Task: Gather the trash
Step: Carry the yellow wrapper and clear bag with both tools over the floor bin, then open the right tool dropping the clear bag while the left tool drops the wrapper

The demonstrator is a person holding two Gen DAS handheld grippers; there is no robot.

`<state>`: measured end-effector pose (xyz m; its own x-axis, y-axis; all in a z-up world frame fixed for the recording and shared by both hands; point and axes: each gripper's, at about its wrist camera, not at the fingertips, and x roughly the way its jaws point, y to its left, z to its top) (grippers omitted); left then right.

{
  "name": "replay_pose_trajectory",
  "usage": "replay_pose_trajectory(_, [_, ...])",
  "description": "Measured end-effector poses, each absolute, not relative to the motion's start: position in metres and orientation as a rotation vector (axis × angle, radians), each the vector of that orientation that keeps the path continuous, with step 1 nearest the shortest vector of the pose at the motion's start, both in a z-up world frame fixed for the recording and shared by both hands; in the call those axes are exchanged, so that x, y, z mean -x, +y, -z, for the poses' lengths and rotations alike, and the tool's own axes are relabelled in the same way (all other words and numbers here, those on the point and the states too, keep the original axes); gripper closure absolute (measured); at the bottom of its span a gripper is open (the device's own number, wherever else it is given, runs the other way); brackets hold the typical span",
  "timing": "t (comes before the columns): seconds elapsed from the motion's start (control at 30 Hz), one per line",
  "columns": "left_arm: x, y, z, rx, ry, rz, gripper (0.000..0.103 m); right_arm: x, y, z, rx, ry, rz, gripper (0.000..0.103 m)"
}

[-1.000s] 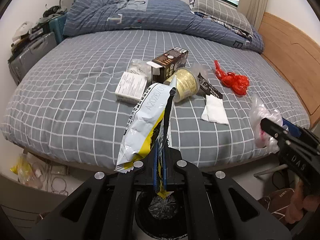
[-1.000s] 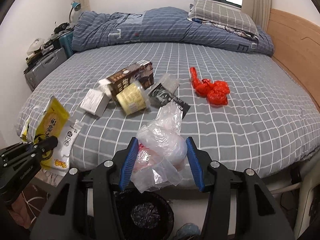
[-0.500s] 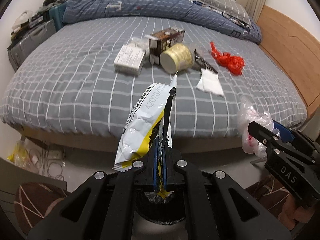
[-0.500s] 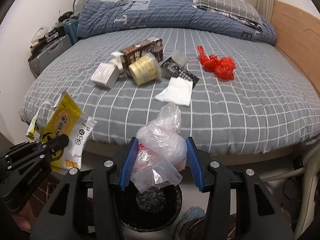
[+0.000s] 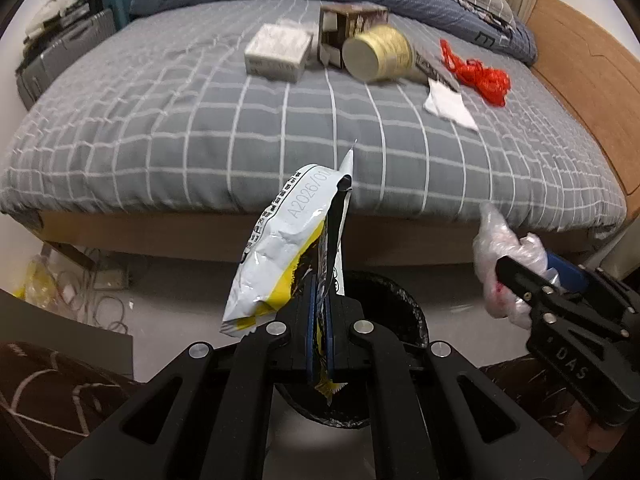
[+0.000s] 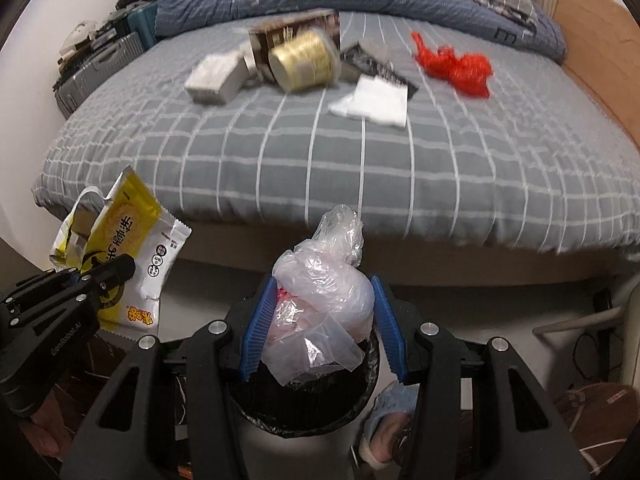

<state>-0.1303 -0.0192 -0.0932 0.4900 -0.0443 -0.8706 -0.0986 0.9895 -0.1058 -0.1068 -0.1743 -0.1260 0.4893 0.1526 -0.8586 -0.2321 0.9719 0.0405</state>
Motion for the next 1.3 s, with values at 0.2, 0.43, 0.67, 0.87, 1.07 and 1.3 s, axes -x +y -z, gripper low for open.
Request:
replay_pose_trajectory(0.2, [0.127, -0.014, 0.129, 0.160, 1.104, -0.027, 0.100, 0.101, -0.176, 0.168, 0.074, 1.109, -0.222, 0.056])
replay_pose_trajectory(0.43, [0.118, -0.009, 0.170, 0.157, 1.169, -0.040, 0.100, 0.091, -0.169, 0.207, 0.074, 1.172, -0.222, 0.056])
replay_pose_trajectory(0.67, [0.111, -0.005, 0.202, 0.161, 1.224, -0.047, 0.100, 0.083, -0.161, 0.248, 0.075, 1.255, -0.225, 0.056])
replay_pose_trajectory(0.87, [0.110, 0.006, 0.222, 0.175, 1.251, -0.072, 0.100, 0.078, -0.150, 0.275, 0.091, 1.303, -0.239, 0.056])
replay_pose_trajectory(1.07, [0.110, 0.014, 0.238, 0.182, 1.283, -0.101, 0.100, 0.081, -0.133, 0.291, 0.125, 1.337, -0.255, 0.056])
replay_pose_trajectory(1.3, [0.110, 0.014, 0.238, 0.184, 1.282, -0.099, 0.100, 0.082, -0.130, 0.296, 0.156, 1.344, -0.278, 0.052])
